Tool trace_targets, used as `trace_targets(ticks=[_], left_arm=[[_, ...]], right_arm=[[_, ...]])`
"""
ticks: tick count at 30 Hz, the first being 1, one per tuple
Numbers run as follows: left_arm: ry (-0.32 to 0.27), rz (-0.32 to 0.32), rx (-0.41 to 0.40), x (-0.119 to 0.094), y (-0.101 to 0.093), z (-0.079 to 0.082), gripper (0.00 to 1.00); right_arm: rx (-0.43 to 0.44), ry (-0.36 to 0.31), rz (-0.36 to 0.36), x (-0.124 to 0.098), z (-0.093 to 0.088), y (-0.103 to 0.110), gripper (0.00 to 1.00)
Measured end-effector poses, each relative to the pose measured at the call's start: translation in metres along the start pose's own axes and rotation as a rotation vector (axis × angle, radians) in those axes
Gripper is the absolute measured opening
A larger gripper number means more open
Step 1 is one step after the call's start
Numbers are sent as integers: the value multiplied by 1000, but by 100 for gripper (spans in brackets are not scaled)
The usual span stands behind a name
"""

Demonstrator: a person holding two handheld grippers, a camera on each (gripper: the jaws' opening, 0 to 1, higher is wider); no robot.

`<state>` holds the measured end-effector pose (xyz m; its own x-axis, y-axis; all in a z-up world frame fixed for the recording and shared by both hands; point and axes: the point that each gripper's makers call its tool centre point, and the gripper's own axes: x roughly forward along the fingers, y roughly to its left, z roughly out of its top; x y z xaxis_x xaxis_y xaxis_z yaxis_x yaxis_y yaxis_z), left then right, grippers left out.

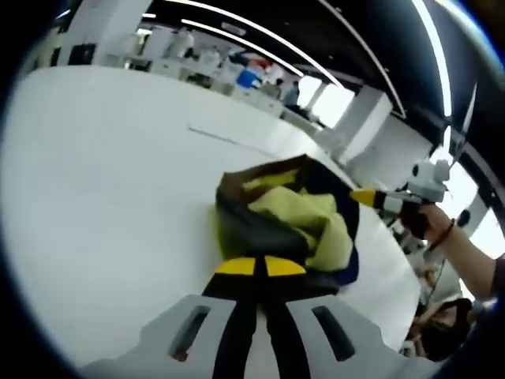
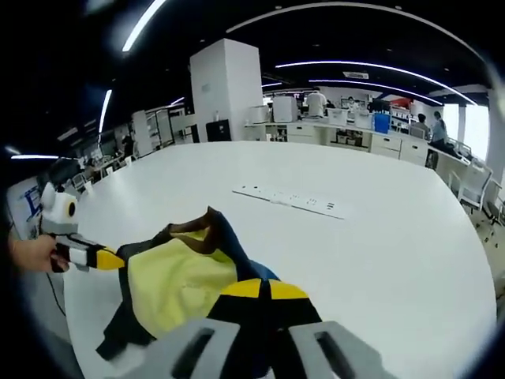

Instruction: Fold the garment on the visible template until the final outline fits inside the template.

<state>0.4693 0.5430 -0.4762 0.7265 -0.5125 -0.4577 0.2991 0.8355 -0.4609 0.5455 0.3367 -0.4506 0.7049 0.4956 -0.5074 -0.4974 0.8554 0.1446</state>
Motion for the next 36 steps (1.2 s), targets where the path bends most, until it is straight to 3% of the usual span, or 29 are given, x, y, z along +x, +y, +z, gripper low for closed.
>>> trace_targets(ticks=[4,12,19,23,28,36], left_arm=[[-23,-13,37,-6,-2,19,0],[-90,-57,87,-19,1,77,0],[-108,-62,137,-21,11,112,0],[-109,-59,122,-16,18,124,0],[-90,-27,166,-2,31,133,0],[-52,21,201,30,60,145,0]], right_arm=[[24,-13,-3,-5,4,-3,0],[102,-46,-15,-16,17,-15,0],[122,-62,-36,-20,19,-21,0],[177,-92,-41,-19,27,-26,0],[241,-135,-68,-12,36,-36,0],[301,-165,-163,3,41,-65,0]])
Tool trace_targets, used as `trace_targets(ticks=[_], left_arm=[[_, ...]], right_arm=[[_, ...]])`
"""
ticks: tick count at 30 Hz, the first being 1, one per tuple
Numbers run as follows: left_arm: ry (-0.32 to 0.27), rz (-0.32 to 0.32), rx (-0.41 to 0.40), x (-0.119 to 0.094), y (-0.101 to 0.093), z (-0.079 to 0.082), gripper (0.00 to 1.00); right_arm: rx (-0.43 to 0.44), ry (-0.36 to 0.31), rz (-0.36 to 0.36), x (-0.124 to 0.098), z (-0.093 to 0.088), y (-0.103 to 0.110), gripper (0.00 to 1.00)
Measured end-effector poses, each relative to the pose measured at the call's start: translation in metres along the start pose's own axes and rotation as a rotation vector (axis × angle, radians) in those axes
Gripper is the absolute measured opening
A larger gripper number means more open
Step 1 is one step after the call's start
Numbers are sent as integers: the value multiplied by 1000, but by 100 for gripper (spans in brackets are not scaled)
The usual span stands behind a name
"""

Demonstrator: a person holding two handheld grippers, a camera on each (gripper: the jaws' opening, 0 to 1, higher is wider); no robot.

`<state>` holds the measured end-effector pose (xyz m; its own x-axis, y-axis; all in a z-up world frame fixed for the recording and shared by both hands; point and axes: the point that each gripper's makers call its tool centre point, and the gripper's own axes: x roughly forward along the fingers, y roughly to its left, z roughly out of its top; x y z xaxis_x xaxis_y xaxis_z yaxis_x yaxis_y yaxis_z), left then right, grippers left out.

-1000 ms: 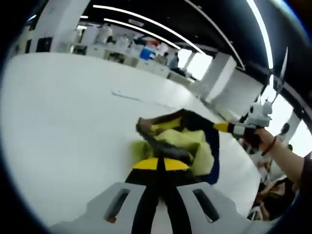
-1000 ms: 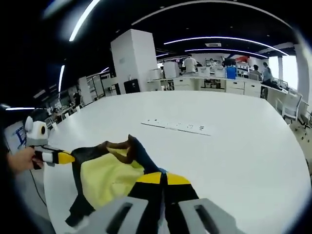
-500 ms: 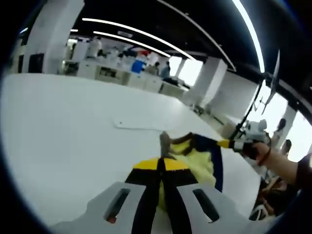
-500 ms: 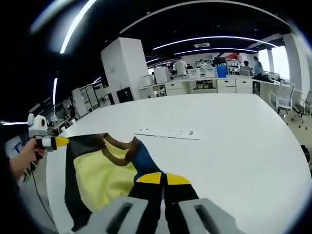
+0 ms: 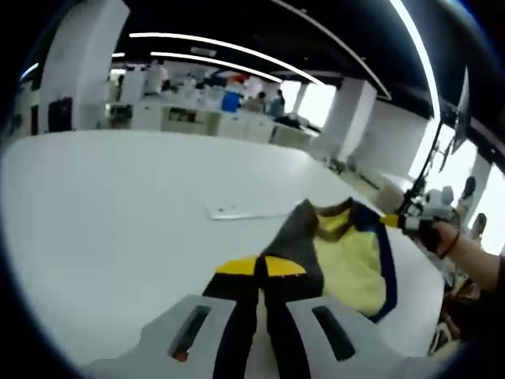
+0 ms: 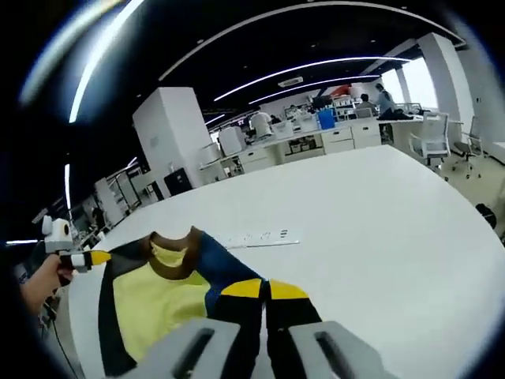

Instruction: Fold the garment on the visible template until the final outline fits inside the template.

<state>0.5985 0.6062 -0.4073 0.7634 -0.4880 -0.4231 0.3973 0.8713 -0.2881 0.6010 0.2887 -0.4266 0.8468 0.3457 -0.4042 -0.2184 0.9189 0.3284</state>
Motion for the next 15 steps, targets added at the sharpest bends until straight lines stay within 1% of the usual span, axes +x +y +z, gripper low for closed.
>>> trace_targets(ticks=[1,2,3,4,6,9,11,15], left_arm=[[11,6,5,3,3,-1,0],[18,18,29,9,9,-2,0],[6,32,70,13,13,-1,0],[26,45,71,18,16,-6,0],[30,52,87,29,21,-10,0],[49,65,76,43,30,-18,0],[56,71,60,51,35,-22,0],[70,86,50,64,42,-29,0]], right_arm=[[13,-7,-4,5,1,-2,0],[14,-3,-2,9,1,-3,0],[24,4,-10,14,0,-6,0],[24,9,-14,18,-1,-7,0],[21,16,-20,26,-2,-9,0],[47,18,-23,35,-4,-13,0],[93,11,-33,40,-7,-17,0],[103,34,-65,52,-18,-28,0]])
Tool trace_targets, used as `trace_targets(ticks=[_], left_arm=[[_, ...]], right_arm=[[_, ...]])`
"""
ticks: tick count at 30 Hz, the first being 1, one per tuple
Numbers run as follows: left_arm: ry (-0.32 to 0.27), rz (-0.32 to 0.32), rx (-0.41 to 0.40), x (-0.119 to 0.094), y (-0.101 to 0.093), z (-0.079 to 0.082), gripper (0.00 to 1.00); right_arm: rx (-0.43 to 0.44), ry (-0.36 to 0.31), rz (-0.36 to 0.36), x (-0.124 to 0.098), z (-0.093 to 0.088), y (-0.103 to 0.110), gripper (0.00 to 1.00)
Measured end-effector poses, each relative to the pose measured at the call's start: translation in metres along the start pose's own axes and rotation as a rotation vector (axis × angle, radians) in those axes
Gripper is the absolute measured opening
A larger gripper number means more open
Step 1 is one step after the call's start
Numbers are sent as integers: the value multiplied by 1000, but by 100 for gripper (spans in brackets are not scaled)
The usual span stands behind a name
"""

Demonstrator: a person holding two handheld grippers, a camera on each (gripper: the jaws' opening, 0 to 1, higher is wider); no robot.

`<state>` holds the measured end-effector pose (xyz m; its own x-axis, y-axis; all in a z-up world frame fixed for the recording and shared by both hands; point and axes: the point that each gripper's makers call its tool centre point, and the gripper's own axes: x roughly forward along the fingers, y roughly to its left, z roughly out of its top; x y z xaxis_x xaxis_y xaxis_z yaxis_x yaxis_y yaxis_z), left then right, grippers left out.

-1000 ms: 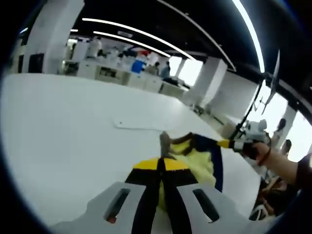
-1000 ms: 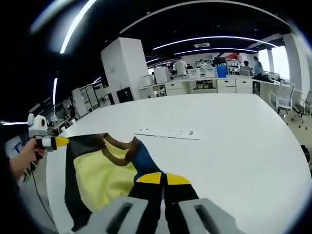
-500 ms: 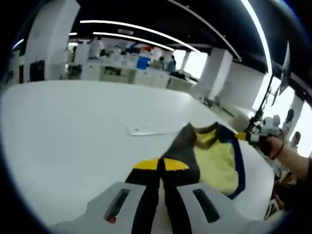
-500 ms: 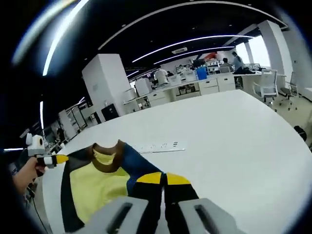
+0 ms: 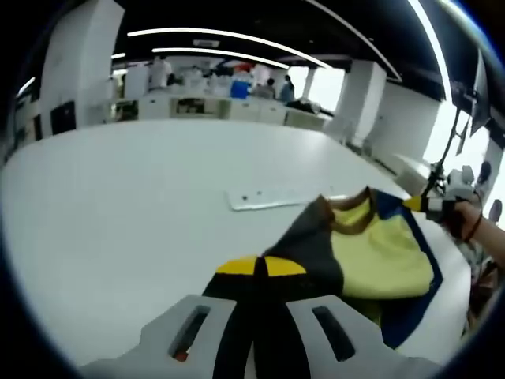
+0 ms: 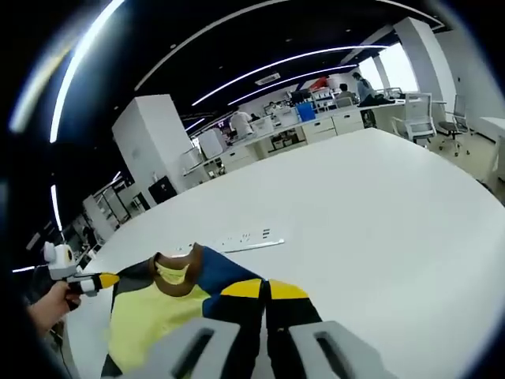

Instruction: Fold the garment on the visible template until the final outline fits inside the template.

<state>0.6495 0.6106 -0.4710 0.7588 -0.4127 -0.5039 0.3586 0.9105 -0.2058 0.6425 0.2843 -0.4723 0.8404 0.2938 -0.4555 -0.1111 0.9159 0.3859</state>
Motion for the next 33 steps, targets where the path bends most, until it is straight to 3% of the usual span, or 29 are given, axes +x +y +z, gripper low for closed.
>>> trace_targets(ticks=[5,15,17,19,22,26,29,33], left_arm=[[33,15,-4,14,6,-12,0],[83,49,-16,26,11,-28,0],[135,54,18,25,9,-38,0],[141,69,48,24,8,-40,2],[132,83,65,18,8,-38,14],[88,77,52,7,5,-29,29],[61,66,43,-4,0,-25,39],[31,44,31,-19,-7,-24,45]], right_arm=[[34,35,-23,13,-15,-9,0],[56,58,-62,20,-24,-13,0],[46,73,-94,18,-27,-16,0],[44,74,-102,17,-30,-15,0],[40,67,-108,12,-26,-13,11],[45,53,-98,5,-17,-7,38],[30,68,-75,-4,-17,0,52],[-3,97,-44,-18,-21,12,61]])
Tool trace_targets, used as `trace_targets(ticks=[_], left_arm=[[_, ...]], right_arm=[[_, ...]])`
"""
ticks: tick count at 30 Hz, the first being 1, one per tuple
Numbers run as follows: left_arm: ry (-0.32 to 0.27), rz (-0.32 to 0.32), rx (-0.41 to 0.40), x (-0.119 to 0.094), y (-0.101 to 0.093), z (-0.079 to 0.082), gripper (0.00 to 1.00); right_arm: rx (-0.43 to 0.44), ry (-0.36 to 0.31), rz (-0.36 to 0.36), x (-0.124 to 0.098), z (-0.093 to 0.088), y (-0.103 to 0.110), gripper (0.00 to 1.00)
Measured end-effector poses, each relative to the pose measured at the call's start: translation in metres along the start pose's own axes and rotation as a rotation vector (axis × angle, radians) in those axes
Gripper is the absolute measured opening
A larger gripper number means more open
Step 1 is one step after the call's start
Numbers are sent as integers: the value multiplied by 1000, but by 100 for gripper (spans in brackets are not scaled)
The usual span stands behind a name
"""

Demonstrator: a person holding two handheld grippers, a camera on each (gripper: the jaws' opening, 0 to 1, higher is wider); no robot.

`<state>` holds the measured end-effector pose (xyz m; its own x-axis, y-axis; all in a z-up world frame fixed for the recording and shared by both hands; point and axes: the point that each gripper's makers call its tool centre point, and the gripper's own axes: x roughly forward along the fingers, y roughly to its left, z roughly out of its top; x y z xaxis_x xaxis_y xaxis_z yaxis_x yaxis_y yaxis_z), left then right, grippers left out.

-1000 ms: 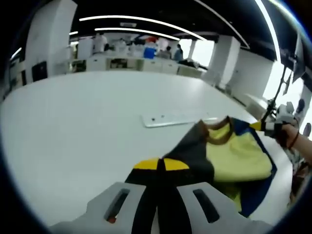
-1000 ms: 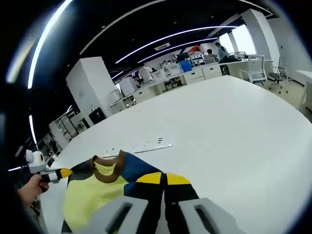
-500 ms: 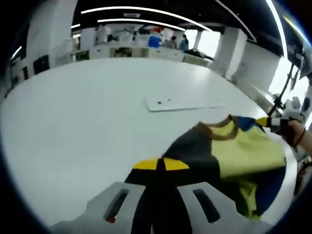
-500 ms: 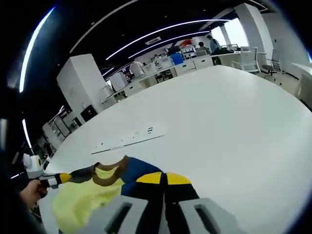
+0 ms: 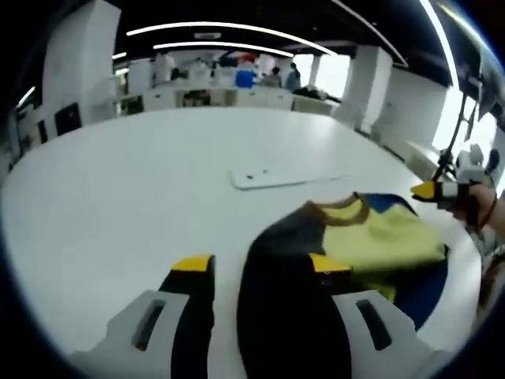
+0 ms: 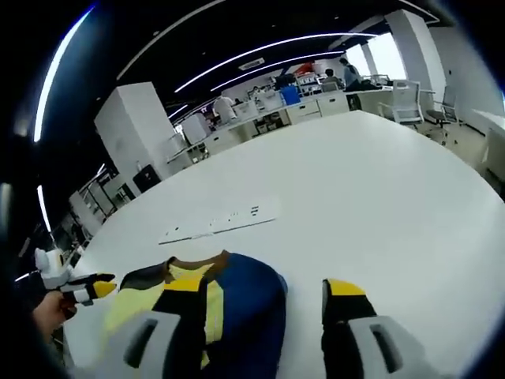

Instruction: Fold the garment on the visible template until the final outline fits inside the template.

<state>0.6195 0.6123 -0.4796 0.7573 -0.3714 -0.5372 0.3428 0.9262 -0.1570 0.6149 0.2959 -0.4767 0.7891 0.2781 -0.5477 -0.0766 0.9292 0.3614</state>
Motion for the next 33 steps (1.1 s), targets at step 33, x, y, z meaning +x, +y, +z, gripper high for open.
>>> trace_targets(ticks=[33], left_arm=[[40,-98,248,-36,-92,-63,37]], right_arm=[[-174,118,91,-75,-73,55,71]])
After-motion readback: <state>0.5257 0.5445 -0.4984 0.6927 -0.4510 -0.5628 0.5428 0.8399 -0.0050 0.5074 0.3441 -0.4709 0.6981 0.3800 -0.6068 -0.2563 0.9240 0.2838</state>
